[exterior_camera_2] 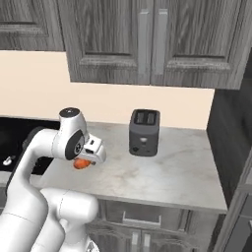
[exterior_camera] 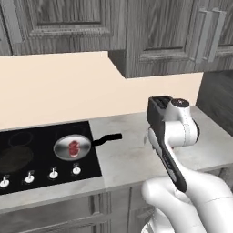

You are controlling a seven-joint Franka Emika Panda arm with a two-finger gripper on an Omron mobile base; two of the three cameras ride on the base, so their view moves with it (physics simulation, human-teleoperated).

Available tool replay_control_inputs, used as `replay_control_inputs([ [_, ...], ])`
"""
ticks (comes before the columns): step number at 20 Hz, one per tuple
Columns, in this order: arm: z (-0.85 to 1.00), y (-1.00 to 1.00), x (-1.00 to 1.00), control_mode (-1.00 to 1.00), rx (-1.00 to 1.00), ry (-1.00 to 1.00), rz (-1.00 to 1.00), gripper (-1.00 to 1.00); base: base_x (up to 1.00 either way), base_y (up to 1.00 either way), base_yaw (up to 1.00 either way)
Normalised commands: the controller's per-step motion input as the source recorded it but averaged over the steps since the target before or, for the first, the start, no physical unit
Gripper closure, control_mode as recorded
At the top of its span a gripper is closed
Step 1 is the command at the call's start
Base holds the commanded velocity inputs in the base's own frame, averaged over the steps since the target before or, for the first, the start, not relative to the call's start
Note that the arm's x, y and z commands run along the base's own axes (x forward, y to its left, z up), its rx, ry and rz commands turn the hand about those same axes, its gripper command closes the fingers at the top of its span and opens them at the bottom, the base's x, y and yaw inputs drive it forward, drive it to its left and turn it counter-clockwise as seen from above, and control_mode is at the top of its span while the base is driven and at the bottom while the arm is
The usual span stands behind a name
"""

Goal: Place both pans onto different burners. Then place the squash and the steak on different pans.

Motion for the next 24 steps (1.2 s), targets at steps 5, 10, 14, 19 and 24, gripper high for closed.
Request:
replay_control_inputs([
  [5, 0.0, 0.0, 0.0, 1.0, 0.0, 0.0, 0.0, 1.0, -0.19, 0.97, 0.0],
  [10, 0.0, 0.0, 0.0, 1.0, 0.0, 0.0, 0.0, 1.0, -0.1, 0.89, 0.0],
  [14, 0.0, 0.0, 0.0, 1.0, 0.0, 0.0, 0.0, 1.0, 0.0, 0.89, 0.0],
  [19, 0.0, 0.0, 0.0, 1.0, 0.0, 0.0, 0.0, 1.0, -0.06, 0.81, 0.0],
  [24, 0.0, 0.0, 0.0, 1.0, 0.0, 0.0, 0.0, 1.0, -0.29, 0.03, 0.01],
])
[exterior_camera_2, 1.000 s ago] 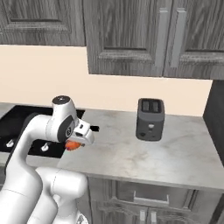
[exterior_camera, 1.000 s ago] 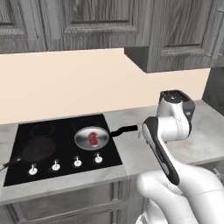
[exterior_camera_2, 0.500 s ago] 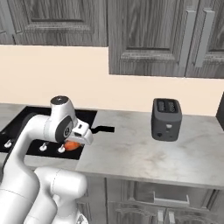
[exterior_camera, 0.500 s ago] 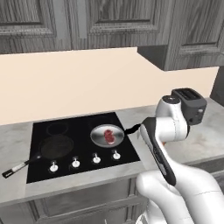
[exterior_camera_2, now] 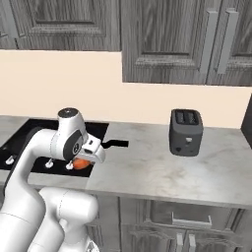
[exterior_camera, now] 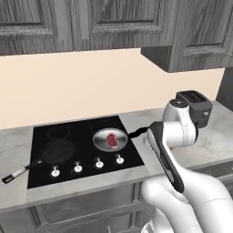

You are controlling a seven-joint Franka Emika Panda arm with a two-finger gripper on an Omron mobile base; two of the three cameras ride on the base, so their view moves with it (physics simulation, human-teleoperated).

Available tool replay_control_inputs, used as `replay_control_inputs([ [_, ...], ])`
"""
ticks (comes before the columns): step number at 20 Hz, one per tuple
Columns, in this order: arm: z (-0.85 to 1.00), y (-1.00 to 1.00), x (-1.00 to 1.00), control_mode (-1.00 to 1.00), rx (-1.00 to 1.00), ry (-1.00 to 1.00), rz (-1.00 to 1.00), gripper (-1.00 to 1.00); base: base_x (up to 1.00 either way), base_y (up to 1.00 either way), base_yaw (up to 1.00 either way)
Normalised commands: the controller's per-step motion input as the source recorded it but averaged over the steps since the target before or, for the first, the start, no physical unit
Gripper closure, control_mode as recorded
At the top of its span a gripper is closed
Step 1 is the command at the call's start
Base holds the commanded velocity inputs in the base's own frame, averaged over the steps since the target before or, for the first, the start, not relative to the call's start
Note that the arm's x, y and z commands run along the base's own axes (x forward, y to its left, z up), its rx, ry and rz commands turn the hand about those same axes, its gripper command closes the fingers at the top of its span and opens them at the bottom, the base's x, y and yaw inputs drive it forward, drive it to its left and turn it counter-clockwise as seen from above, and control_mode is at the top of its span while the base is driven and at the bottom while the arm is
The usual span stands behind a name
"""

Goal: Place both pans onto different burners. Then place the squash and the steak on different pans.

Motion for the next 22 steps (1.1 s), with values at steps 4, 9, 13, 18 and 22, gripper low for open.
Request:
replay_control_inputs([
  [4, 0.0, 0.0, 0.0, 1.0, 0.0, 0.0, 0.0, 1.0, -0.08, -0.14, 0.0],
  [9, 0.0, 0.0, 0.0, 1.0, 0.0, 0.0, 0.0, 1.0, -0.13, -0.22, 0.1],
  [13, 0.0, 0.0, 0.0, 1.0, 0.0, 0.0, 0.0, 1.0, -0.03, 0.19, 0.25],
  [18, 0.0, 0.0, 0.0, 1.0, 0.0, 0.0, 0.0, 1.0, 0.11, 0.33, 0.28],
  [22, 0.0, 0.0, 0.0, 1.0, 0.0, 0.0, 0.0, 1.0, 0.46, 0.23, 0.25],
])
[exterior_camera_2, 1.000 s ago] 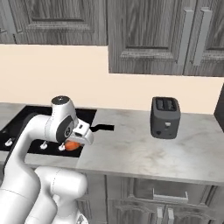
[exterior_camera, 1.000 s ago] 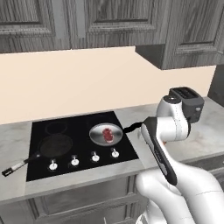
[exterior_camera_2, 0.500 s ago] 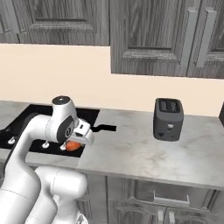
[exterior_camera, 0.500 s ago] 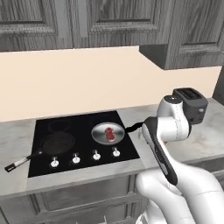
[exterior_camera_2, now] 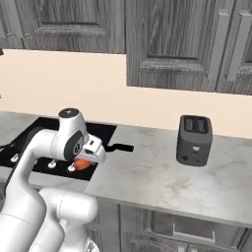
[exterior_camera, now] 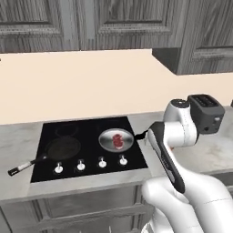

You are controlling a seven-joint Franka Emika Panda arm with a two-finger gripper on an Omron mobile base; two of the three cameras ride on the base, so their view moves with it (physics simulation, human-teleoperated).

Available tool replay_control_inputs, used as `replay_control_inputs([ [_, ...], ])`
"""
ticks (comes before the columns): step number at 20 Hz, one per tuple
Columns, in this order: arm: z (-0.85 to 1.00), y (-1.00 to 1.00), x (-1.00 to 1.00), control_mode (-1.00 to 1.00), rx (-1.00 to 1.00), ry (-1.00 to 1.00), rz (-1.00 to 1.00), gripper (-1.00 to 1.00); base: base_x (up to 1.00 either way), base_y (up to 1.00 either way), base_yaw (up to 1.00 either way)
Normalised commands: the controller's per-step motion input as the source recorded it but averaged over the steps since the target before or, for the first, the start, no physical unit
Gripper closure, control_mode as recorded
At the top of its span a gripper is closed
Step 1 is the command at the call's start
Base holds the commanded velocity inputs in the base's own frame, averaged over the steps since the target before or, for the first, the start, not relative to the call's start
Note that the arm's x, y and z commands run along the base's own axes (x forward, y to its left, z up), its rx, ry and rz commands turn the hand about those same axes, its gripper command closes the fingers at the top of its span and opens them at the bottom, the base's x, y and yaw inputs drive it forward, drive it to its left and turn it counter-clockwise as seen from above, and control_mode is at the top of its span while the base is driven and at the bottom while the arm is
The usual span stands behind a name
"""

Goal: Place both pans onto different burners. Then place the squash and the steak on different pans.

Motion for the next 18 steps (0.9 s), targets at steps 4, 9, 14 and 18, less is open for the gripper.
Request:
replay_control_inputs([
  [4, 0.0, 0.0, 0.0, 1.0, 0.0, 0.0, 0.0, 1.0, 0.78, 0.24, 0.28],
  [9, 0.0, 0.0, 0.0, 1.0, 0.0, 0.0, 0.0, 1.0, 0.41, 0.29, 0.14],
  [14, 0.0, 0.0, 0.0, 1.0, 0.0, 0.0, 0.0, 1.0, 0.05, 0.08, 0.0],
  [18, 0.0, 0.0, 0.0, 1.0, 0.0, 0.0, 0.0, 1.0, 0.0, 0.0, 0.0],
])
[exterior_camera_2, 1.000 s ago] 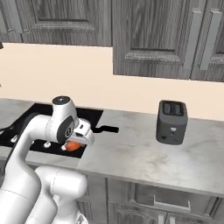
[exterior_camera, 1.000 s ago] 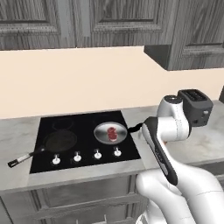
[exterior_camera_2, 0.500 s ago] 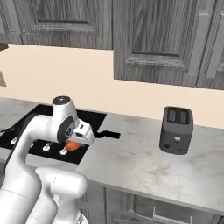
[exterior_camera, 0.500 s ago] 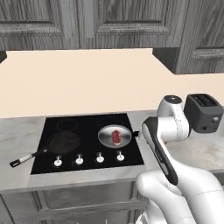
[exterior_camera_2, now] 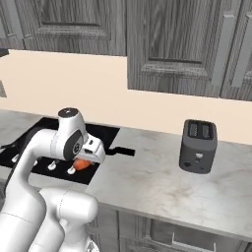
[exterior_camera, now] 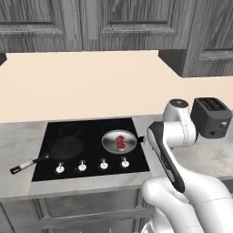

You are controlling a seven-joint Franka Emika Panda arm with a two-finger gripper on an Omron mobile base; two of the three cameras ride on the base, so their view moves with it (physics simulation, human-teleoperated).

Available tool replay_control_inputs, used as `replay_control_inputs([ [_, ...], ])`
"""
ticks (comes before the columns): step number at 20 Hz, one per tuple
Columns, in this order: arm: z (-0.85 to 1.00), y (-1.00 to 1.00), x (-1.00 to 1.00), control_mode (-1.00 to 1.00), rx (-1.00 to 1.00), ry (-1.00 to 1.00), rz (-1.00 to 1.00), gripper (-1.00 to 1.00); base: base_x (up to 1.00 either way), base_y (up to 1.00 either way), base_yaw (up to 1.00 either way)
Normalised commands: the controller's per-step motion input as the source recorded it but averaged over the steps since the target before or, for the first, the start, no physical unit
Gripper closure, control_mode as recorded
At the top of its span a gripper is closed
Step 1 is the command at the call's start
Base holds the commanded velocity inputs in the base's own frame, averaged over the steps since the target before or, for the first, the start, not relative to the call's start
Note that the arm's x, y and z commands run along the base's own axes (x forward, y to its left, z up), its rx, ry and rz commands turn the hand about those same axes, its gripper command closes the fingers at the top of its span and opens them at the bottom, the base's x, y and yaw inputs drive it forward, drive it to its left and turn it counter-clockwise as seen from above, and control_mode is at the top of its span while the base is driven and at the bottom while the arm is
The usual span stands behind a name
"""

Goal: Place both pans onto different burners. Then place the squash and the steak on different pans.

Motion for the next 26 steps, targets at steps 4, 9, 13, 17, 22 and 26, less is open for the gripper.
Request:
replay_control_inputs([
  [4, 0.0, 0.54, 0.07, -1.0, -0.02, 0.0, 0.0, 1.0, 0.0, 0.06, 0.0],
  [9, 0.0, 0.86, 0.41, -1.0, -0.01, 0.0, 0.01, 1.0, 0.0, 0.0, 0.0],
  [13, 0.0, 0.66, 0.67, -1.0, 0.0, 0.0, 0.02, 1.0, 0.0, 0.0, 0.0],
  [17, -0.08, 0.63, 0.82, -1.0, 0.0, 0.0, 0.0, 1.0, 0.0, 0.0, 0.0],
  [22, -0.05, 0.72, 0.72, -1.0, 0.0, 0.01, 0.0, 1.0, 0.0, 0.0, 0.0],
  [26, -0.03, 0.53, 0.5, -1.0, 0.01, 0.03, 0.02, 1.0, 0.0, 0.0, 0.0],
])
